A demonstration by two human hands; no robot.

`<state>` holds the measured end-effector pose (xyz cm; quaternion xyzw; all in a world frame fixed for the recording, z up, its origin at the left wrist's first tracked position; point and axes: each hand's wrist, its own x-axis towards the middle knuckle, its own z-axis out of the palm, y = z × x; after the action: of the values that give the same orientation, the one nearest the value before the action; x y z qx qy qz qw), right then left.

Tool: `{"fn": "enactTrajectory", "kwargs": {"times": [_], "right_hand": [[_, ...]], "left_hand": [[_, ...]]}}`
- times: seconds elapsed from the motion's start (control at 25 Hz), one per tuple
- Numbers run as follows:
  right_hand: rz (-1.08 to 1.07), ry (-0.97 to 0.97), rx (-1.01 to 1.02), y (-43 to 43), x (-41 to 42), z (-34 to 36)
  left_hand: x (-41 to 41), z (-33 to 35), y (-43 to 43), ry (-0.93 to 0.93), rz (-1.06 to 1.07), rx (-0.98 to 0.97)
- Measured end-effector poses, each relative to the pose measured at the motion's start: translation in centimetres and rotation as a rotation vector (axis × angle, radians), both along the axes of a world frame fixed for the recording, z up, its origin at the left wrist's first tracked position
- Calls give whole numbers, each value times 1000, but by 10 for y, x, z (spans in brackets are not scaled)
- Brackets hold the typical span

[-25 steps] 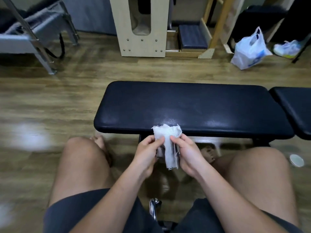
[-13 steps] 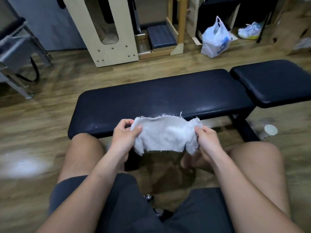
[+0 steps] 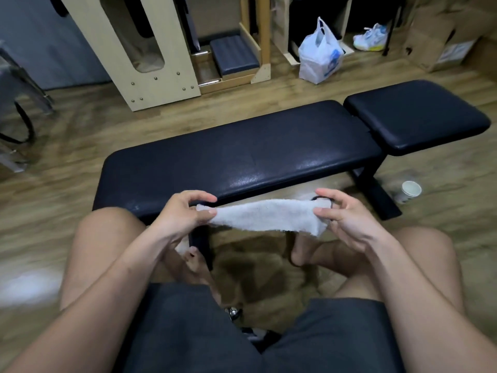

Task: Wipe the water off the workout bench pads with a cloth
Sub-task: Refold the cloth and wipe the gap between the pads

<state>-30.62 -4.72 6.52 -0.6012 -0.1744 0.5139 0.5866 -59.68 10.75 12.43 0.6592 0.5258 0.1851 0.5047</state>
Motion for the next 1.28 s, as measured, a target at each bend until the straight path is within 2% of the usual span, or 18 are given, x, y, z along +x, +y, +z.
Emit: {"fn": "enactTrajectory", "kwargs": {"times": [0.08,0.16,0.28,0.36,0.44,0.48,0.56,0.64,0.72,0.8,0.88,1.0,1.08,1.16,1.28], "right_hand": [[110,-170,-86,-2,-4,-4],[198,-387,-196,1,-6,-4],[235,-693,-218,6,1,1],[170,-680,-210,8,12,1],[76,-431,-204,5,22,-2],[40,-307,-202,4,23,-3],[-47,-256,-245,6,21,-1],[-164,-372,-281,13,16,4],[-278,-529,-262,21,7,13],[-273,-695,-168,31,-17,23],[-94,-830,-76,37,-66,25],[232,-1078,-29,29,-140,10],[401,-965,-58,22,-149,7],[437,-811,-72,20,-131,12],[108,-574,-164,28,-79,20]], "left_hand": [[-4,-1,5,219,-222,153],[-2,-5,8,395,-341,315],[6,-8,18,413,-343,397],[9,-10,25,401,-374,396],[10,-11,31,322,-418,317],[10,-12,32,226,-412,215],[13,-12,30,14,-306,-13],[19,-15,25,-117,-152,-199],[29,-21,10,-157,-36,-347],[42,-30,-11,-179,19,-456],[55,-38,-35,-238,45,-541],[64,-47,-52,-263,166,-535],[60,-49,-50,-235,232,-545],[57,-48,-45,-219,179,-505],[65,-35,-41,-165,49,-308]]}}
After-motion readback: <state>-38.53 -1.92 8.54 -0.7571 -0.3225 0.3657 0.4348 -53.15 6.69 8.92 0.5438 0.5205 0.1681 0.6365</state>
